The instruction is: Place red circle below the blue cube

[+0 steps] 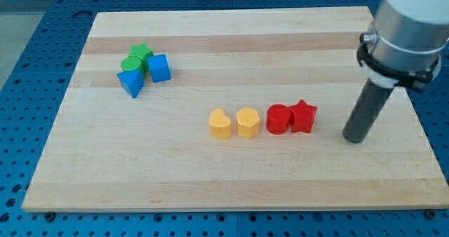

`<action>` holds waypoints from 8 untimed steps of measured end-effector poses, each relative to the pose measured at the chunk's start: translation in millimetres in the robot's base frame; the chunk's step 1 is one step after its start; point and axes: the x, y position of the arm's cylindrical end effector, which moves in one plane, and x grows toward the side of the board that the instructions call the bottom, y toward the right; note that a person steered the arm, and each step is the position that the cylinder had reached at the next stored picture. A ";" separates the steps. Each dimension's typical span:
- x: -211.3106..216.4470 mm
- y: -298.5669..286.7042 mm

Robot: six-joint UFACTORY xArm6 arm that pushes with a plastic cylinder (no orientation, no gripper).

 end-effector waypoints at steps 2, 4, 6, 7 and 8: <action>-59.5 -130.6; -93.0 -154.0; -57.0 -175.3; -70.6 -190.3; -70.6 -166.5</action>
